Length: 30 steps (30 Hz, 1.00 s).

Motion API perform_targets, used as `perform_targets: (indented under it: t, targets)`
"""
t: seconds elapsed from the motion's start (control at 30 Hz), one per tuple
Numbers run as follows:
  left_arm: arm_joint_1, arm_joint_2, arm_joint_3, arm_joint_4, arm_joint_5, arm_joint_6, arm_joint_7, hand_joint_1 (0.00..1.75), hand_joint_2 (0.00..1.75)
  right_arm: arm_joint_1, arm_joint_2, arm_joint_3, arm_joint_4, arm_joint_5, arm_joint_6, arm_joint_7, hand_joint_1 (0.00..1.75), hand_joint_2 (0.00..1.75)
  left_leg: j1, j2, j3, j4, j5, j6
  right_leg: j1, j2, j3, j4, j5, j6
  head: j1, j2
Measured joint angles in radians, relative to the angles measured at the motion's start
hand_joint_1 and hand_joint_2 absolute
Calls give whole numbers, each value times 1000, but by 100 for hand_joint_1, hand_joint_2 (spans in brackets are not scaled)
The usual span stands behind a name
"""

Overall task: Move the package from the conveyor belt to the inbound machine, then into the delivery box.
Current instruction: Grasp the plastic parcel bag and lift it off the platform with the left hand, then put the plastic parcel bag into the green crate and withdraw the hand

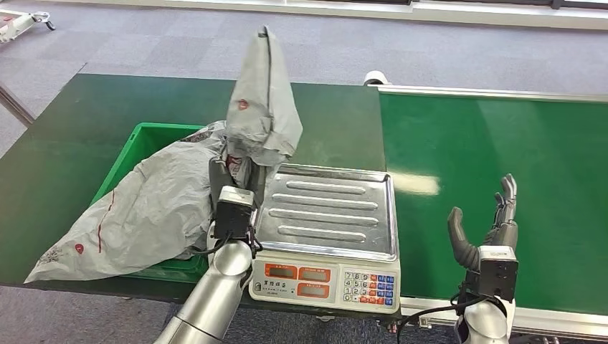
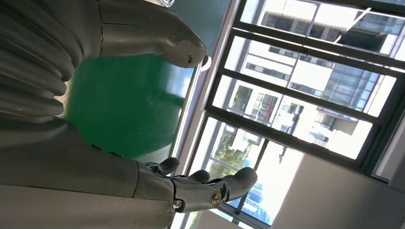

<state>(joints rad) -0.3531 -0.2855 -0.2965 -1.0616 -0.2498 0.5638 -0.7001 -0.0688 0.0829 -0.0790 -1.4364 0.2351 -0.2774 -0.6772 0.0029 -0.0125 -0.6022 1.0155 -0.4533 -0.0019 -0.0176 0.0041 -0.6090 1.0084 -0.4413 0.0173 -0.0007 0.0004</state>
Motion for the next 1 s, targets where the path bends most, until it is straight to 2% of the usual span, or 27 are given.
perform_targets:
  t: [0.17, 0.23, 0.3, 0.4, 0.5, 0.57, 0.63, 0.7, 0.77, 0.8, 0.9, 0.93, 1.0]
  targets:
    - [42, 21, -48, -151, 77, 8, -3, 175, 175, -2, 0, 1, 12, -10, -9, -8, 0, 175, 0, 0, 0, 0, 0, 0, 0, 0, 0, 0, -1, 1, 0, 0]
    - [61, 33, -69, -221, 140, -23, -3, 175, 175, -2, 0, 1, 18, -19, -16, -14, 0, 175, 0, 0, -1, 0, 0, 0, 0, 0, 0, 0, -1, 1, 0, 0]
    - [82, 40, -81, -298, 218, -120, -3, 175, 175, -3, -2, 2, 24, -30, -26, -18, 0, 175, 0, 0, -1, 0, 0, 0, 0, 0, 0, 0, -1, 1, 0, 0]
    - [117, 41, -71, -414, 337, -355, -3, 175, 175, -7, -6, 5, 33, -49, -43, -20, 0, 175, 0, 0, -1, 0, 0, 0, 0, 0, -1, 0, -1, 1, 0, 0]
    - [145, 37, -15, -515, 433, -591, -3, 175, 175, -8, -16, 15, 41, -70, -51, -21, 0, 175, 0, 0, -1, 0, 0, 0, 0, 0, -1, 0, -1, 1, 0, 0]
    - [160, 35, 25, -570, 450, -659, -3, 175, 175, -9, -24, 21, 46, -77, -53, -21, 0, 175, 0, 0, -1, 0, 0, 0, 0, 0, -1, 0, -1, 1, 0, 0]
    - [170, 35, 53, -611, 448, -674, -3, 175, 175, -12, -28, 26, 51, -79, -54, -22, 0, 175, 0, 0, -1, 0, 0, 0, 0, 0, -1, 0, -1, 0, 0, 0]
    - [180, 34, 78, -652, 436, -667, -3, 175, 175, -18, -31, 30, 56, -79, -57, -22, 0, 175, 0, 0, -1, 0, 0, 0, 0, 0, -1, 0, -1, 0, 0, 0]
    - [190, 35, 100, -707, 385, -607, -3, 175, 175, -22, -33, 36, 61, -79, -59, -22, 0, 175, 0, 1, -1, 0, 0, 0, 0, 0, -1, 0, -1, 0, 0, 0]
    - [195, 38, 106, -739, 336, -537, -3, 175, 175, -23, -35, 39, 63, -79, -59, -22, 0, 175, 0, 1, -1, 0, 0, 0, 0, 0, -1, 0, -1, 0, 0, 0]
    - [204, 60, 88, -809, 159, -213, -3, 175, 175, -26, -38, 46, 69, -79, -61, -22, 0, 175, 0, 0, -1, 0, 0, 0, 0, -1, -1, 0, -1, 0, 0, 0]
    - [207, 69, 76, -820, 122, -131, -3, 175, 175, -26, -39, 48, 70, -79, -61, -22, 0, 175, 0, 0, -1, 0, 0, 0, 0, -1, -1, 0, -1, 0, 0, 0]
    - [214, 83, 57, -836, 92, -62, -3, 175, 175, -28, -39, 49, 72, -79, -61, -22, 0, 175, 0, 0, -1, 0, 0, 0, 0, -1, -1, 0, -1, 0, 0, 0]
